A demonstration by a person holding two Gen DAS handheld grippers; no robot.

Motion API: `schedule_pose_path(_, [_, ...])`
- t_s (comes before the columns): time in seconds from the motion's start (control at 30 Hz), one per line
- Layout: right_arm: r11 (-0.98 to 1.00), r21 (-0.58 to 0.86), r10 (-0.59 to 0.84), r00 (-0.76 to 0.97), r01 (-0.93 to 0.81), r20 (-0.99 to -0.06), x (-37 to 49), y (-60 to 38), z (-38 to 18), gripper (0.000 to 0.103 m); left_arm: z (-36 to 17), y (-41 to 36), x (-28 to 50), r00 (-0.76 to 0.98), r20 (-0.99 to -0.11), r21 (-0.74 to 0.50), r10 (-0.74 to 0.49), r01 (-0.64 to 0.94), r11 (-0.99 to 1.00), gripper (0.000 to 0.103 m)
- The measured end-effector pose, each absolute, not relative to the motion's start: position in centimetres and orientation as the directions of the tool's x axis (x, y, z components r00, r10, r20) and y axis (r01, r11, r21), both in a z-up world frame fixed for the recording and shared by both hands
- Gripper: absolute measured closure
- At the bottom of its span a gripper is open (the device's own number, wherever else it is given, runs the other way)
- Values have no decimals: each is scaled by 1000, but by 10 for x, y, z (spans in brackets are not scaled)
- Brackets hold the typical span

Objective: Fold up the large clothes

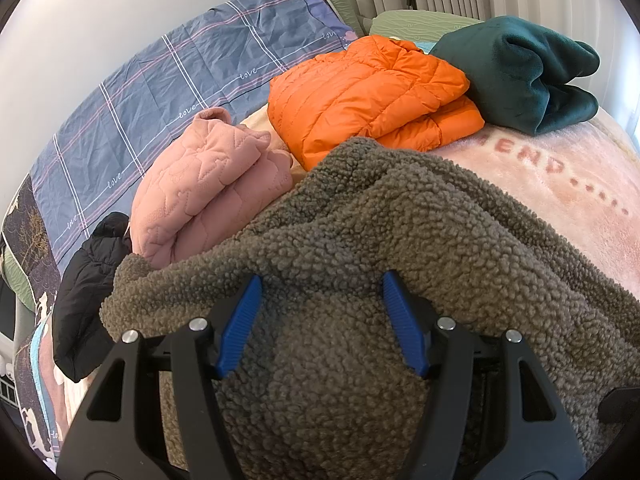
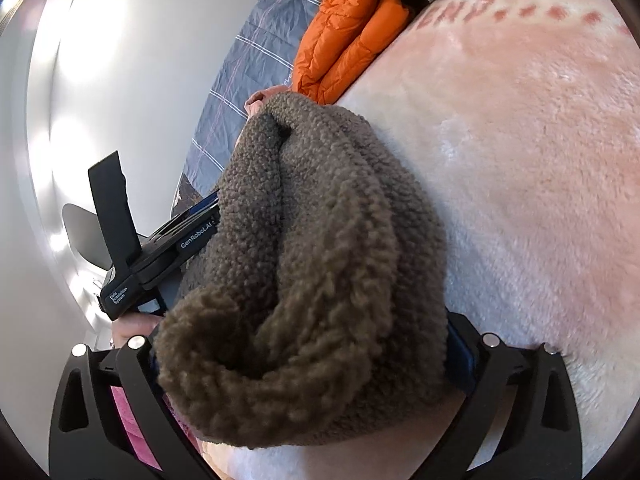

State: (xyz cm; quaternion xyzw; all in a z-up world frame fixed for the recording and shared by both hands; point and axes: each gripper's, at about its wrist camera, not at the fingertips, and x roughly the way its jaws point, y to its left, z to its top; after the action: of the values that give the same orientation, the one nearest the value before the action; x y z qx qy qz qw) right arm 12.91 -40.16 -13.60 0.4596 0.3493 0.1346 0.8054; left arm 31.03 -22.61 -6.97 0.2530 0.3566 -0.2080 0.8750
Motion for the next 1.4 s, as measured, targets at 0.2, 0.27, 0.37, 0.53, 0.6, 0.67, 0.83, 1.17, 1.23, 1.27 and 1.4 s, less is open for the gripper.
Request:
schedule_pose_path(0.2, [582,809,505,743,82,-439,118,-399,-130,18,-70,-225,310,660,-729,295,-184,544,786,38])
schedule_pose_path(0.27, [597,799,498,747,72,-440,116,-398,-128,20,-70,-226,311,658,-730,292,-185,544,787,38])
schedule_pose_path(0.37, [601,797,500,747,65,-438,115,-397,-128,20,-69,-226,311,657,-731,289,-185,544,788,38])
schedule_pose_path(0.53, [624,779,481,752,67,-450,116,-393,-127,20,-66,-228,312,660,-729,285,-181,534,796,34])
schedule_pose_path(0.6, [630,774,475,755,66,-451,113,-392,-127,20,-64,-226,312,668,-721,280,-184,523,805,31])
schedule_pose_path(0.67, [638,767,471,758,62,-452,110,-391,-126,20,-57,-220,310,681,-703,258,-205,513,819,25])
schedule_pose_path(0.83, [656,751,451,763,68,-463,101,-387,-123,20,-28,-181,309,706,-654,126,-272,455,881,9])
schedule_pose_path(1.17, [651,756,455,764,66,-458,94,-386,-123,20,-49,-76,343,617,-712,-189,-334,290,938,4])
schedule_pose_path(1.23, [651,756,454,764,67,-459,94,-386,-123,20,-62,-73,354,572,-720,-270,-393,291,918,2])
schedule_pose_path(1.27, [651,756,454,764,68,-459,94,-386,-123,20,-66,-73,359,560,-719,-294,-411,290,911,2])
schedule_pose_path(1.4, [654,754,451,765,69,-461,95,-387,-123,19,-81,-75,376,534,-712,-354,-456,288,890,2])
